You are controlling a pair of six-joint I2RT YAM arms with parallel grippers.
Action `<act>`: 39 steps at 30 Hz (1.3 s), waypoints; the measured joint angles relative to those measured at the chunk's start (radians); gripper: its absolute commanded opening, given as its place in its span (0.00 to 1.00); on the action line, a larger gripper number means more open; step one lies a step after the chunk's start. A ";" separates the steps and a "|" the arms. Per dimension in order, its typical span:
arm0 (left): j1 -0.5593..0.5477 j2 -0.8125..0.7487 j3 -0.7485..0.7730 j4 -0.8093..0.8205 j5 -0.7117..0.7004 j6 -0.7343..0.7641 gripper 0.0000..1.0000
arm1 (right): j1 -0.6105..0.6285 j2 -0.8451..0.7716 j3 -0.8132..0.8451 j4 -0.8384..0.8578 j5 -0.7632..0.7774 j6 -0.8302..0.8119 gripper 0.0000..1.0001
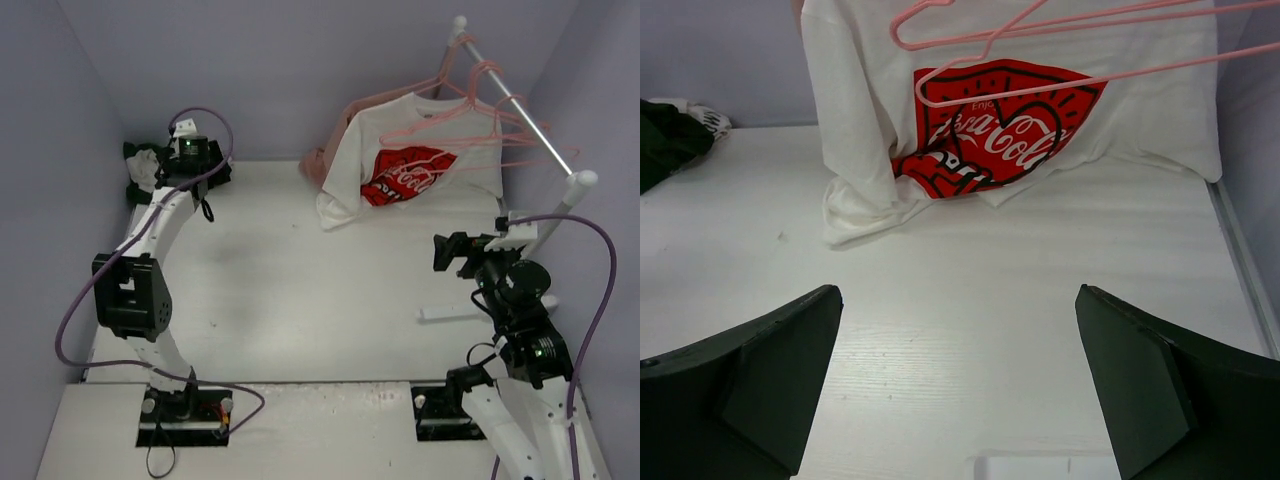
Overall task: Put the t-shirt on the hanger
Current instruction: Move the T-shirt to the center of the board.
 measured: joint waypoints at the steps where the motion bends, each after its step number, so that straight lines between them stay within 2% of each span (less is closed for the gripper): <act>1: 0.007 0.075 0.062 0.006 -0.003 0.004 0.84 | 0.000 0.006 0.000 0.000 -0.009 0.001 1.00; 10: 0.048 0.704 0.706 0.009 -0.057 0.027 0.84 | 0.000 0.077 -0.003 -0.013 -0.109 0.033 1.00; 12: 0.061 0.805 0.776 -0.003 -0.065 0.004 0.78 | 0.000 0.096 -0.003 -0.025 -0.129 0.041 1.00; 13: 0.068 0.841 0.791 -0.009 -0.066 -0.007 0.68 | 0.000 0.105 -0.003 -0.032 -0.138 0.043 1.00; 14: 0.075 0.871 0.800 -0.018 -0.064 -0.021 0.53 | 0.001 0.112 -0.003 -0.039 -0.147 0.046 1.00; 15: 0.085 0.905 0.817 -0.025 -0.059 -0.033 0.23 | 0.001 0.115 -0.003 -0.047 -0.156 0.051 1.00; 16: 0.093 0.936 0.834 -0.027 -0.050 -0.036 0.07 | 0.001 0.115 -0.003 -0.055 -0.166 0.056 1.00; 17: 0.101 0.955 0.859 -0.022 -0.047 -0.035 0.00 | 0.002 0.115 -0.003 -0.061 -0.173 0.063 1.00; 19: 0.115 0.960 0.877 -0.017 -0.005 -0.046 0.00 | 0.003 0.114 -0.003 -0.067 -0.181 0.077 1.00; 22: 0.121 0.881 0.742 0.020 0.065 -0.066 0.00 | 0.006 0.111 -0.003 -0.068 -0.181 0.098 1.00; 27: 0.051 0.540 0.242 0.073 0.096 -0.084 0.00 | 0.006 0.133 0.000 -0.071 -0.179 0.117 1.00; 29: -0.036 0.376 0.054 0.058 0.109 -0.113 0.00 | 0.006 0.157 0.012 -0.074 -0.179 0.118 1.00; 31: -0.171 0.209 -0.100 0.047 0.122 -0.155 0.02 | 0.006 0.182 0.026 -0.075 -0.179 0.118 1.00; 32: -0.250 0.133 -0.156 0.039 0.128 -0.177 0.10 | 0.006 0.192 0.030 -0.074 -0.179 0.118 1.00; 34: -0.416 -0.002 -0.242 0.033 0.130 -0.216 0.45 | 0.006 0.212 0.032 -0.075 -0.182 0.116 1.00; 35: -0.487 -0.055 -0.273 0.026 0.134 -0.232 0.54 | 0.007 0.218 0.032 -0.075 -0.185 0.115 1.00; 37: -0.611 -0.158 -0.321 0.004 0.135 -0.255 0.63 | 0.007 0.226 0.031 -0.074 -0.198 0.114 1.00; 39: -0.653 -0.237 -0.351 -0.030 0.129 -0.272 0.66 | 0.012 0.228 0.020 -0.072 -0.210 0.112 1.00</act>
